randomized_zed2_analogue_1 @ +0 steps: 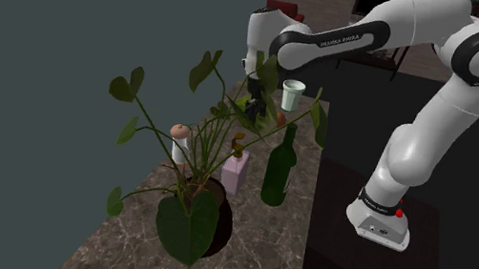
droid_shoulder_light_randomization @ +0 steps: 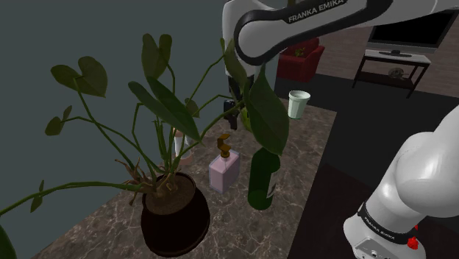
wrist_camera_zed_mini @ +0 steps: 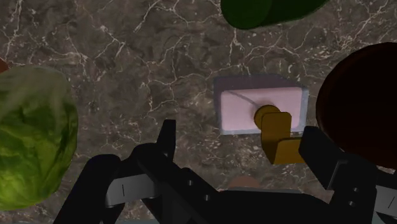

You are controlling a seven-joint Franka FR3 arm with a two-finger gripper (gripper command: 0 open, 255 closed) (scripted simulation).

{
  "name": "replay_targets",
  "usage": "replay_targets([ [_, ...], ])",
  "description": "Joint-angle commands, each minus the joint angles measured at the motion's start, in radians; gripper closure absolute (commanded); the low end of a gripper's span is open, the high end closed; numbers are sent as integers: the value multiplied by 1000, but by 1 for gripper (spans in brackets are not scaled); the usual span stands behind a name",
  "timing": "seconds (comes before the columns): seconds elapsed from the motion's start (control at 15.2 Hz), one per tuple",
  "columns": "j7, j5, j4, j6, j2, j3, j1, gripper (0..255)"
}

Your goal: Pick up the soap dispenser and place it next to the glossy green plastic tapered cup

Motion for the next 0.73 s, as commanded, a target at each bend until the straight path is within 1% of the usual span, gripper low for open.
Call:
replay_targets([
  [0.0,31,4,68,-1,82,19,11,0],
  [0.26,84,4,191,-3,229,48,36,0],
  [0.66,85,3,123,77,241,49,40,0],
])
